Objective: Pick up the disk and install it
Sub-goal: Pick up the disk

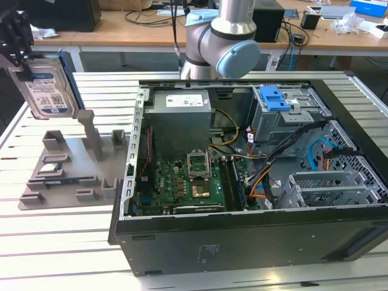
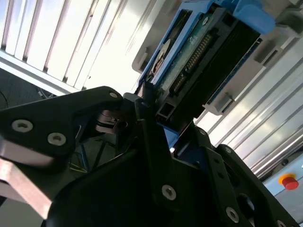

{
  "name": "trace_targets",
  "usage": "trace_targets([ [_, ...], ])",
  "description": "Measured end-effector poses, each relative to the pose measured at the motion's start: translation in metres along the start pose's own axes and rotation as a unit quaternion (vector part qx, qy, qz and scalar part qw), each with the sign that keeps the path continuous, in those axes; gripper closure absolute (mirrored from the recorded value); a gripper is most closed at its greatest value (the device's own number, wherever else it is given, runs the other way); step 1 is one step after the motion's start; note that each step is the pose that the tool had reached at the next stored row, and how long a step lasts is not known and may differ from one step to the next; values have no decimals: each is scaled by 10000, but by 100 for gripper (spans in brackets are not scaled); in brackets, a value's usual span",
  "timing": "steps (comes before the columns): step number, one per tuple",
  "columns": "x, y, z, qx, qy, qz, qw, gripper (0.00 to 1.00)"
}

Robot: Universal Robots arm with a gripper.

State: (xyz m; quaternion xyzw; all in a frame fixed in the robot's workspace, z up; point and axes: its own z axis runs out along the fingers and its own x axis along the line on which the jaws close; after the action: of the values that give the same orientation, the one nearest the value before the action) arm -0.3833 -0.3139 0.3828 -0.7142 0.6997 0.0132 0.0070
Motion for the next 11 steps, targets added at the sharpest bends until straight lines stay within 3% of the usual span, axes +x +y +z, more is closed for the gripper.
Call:
trace_targets([
  [1, -4, 1, -98, 0, 0, 0, 10000, 63],
  [2, -6, 1, -149, 0, 0, 0, 10000, 63],
  [11, -18, 4, -410, 0, 0, 0, 10000, 63],
])
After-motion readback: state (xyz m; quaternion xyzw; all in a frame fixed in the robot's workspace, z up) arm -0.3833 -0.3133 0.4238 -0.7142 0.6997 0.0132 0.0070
